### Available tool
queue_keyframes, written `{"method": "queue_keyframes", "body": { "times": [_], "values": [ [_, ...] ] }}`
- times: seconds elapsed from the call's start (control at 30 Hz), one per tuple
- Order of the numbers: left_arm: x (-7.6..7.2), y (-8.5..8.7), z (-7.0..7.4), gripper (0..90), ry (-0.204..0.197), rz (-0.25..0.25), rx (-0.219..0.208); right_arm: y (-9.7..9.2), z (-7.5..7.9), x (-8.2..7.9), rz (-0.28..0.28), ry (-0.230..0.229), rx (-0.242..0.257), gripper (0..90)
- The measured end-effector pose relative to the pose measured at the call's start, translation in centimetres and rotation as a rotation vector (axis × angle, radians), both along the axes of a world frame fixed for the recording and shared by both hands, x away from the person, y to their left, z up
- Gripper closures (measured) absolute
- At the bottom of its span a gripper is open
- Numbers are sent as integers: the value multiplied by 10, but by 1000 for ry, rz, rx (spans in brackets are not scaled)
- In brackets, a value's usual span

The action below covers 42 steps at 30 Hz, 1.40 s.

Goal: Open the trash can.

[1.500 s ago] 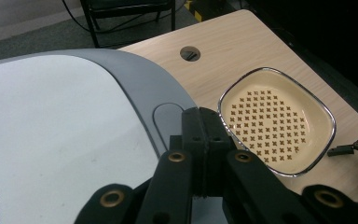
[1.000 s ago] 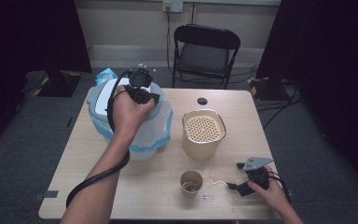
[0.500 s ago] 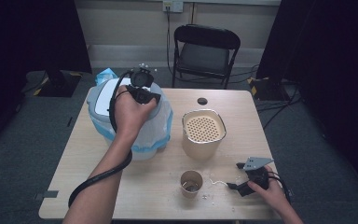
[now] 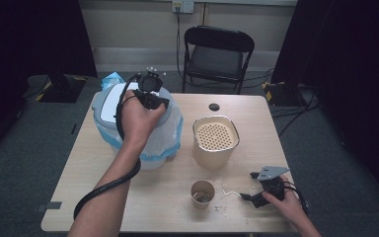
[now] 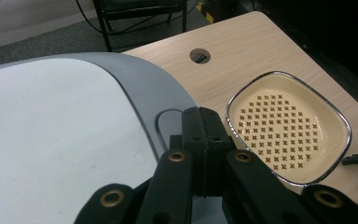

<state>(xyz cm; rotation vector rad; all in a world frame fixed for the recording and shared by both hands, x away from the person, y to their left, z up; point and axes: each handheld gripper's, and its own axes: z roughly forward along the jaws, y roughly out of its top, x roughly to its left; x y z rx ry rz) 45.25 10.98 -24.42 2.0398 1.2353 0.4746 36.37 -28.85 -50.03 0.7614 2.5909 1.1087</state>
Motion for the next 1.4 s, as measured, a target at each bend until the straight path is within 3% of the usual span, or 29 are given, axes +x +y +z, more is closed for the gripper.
{"method": "queue_keyframes", "body": {
  "times": [0.3, 0.33, 0.47, 0.53, 0.6, 0.9, 1.4],
  "values": [
    [-1, -10, 4, 900, -3, 32, 43, 0, 0, 0, 0, 0, 0, 75],
    [-2, -8, 6, 900, -27, 34, 10, 0, 0, 0, 0, 0, 0, 75],
    [-7, -9, 12, 884, -47, -13, -27, 0, 0, 0, 0, 0, 0, 75],
    [-12, -13, 17, 850, -60, -35, -80, 0, 0, 0, -1, 2, 0, 75],
    [-16, -18, 21, 826, -84, -58, -94, 0, 0, 0, -2, 2, 0, 75],
    [-16, -27, 15, 610, -38, -133, -162, 0, 0, 0, 0, 0, 0, 75],
    [-21, -37, 2, 296, -1, -241, -160, 0, 0, 0, -1, -1, 0, 75]
  ]
}}
